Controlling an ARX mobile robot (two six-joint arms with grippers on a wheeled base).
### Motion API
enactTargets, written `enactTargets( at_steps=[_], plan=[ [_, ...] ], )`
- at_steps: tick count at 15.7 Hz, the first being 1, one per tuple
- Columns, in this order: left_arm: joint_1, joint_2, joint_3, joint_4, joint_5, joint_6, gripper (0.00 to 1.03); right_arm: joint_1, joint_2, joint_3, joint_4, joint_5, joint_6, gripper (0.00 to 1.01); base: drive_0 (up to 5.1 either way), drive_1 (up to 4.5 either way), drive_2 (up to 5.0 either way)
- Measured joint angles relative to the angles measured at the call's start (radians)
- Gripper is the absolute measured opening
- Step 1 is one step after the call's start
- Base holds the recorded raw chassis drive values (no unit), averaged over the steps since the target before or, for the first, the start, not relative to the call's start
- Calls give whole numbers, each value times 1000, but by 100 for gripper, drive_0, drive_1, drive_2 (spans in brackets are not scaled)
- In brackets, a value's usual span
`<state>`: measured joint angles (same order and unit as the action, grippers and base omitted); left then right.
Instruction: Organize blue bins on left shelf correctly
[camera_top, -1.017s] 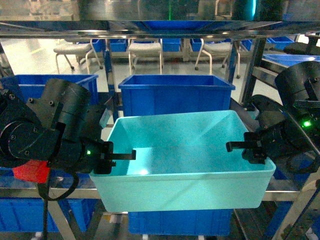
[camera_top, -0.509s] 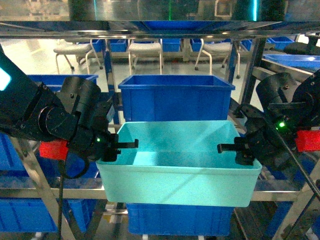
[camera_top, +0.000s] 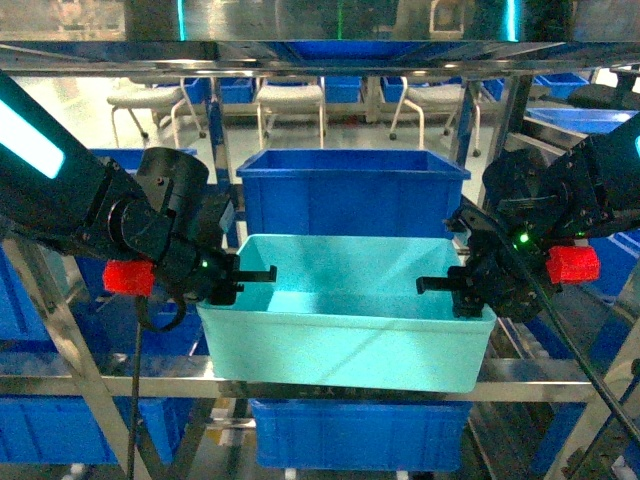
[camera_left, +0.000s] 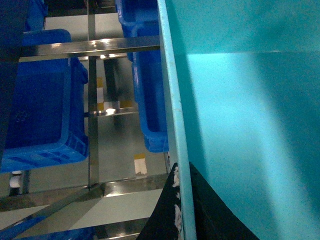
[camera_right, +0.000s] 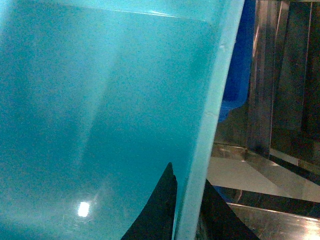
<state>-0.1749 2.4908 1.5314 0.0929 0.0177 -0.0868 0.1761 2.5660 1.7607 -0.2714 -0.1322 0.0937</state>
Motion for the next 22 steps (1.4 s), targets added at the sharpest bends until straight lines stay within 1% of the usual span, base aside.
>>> enactTargets(
  at_steps=[2,5,7,10,11,12,13,14,15,16,18,19,20,21,22],
  plan=[
    [-1,18,31,-21,0,8,2,-1,12,18,-11,1,-1,7,0,0,0],
    [-3,46,83,-42,1,8,2,-9,39,66,-33,1,-2,7,0,0,0],
    [-3,70,125,-64,2,9,2,-13,60,105,-55,2,-3,7,0,0,0],
    [1,115,205,-93,2,16,2,-16,109,195,-92,1,-8,7,0,0,0],
    [1,116,204,-80,-10,28,6,-19,111,197,-90,-10,-10,7,0,0,0],
    [3,116,204,-66,-26,47,22,-20,111,197,-100,-54,-61,8,0,0,0],
    [4,117,204,-69,-24,55,37,-19,111,197,-109,-55,-118,20,0,0,0],
    [3,117,204,-66,-18,61,48,-12,115,196,-114,-57,-148,33,0,0,0],
    [0,117,204,-66,-15,63,64,-6,116,195,-111,-60,-166,48,0,0,0],
    [0,117,204,-66,-13,66,77,-5,115,196,-109,-66,-174,61,0,0,0],
    [0,117,204,-65,-13,68,98,-5,116,195,-110,-68,-174,83,0,0,0],
    [-1,117,204,-53,-14,68,99,-5,116,195,-109,-68,-174,92,0,0,0],
    [-1,117,203,-33,-18,64,97,-5,116,195,-110,-70,-174,100,0,0,0],
    [-1,115,188,15,-21,64,98,-5,116,192,-87,-67,-180,97,0,0,0],
    [-1,111,167,56,-27,56,98,-5,116,184,-55,-66,-185,98,0,0,0]
  ],
)
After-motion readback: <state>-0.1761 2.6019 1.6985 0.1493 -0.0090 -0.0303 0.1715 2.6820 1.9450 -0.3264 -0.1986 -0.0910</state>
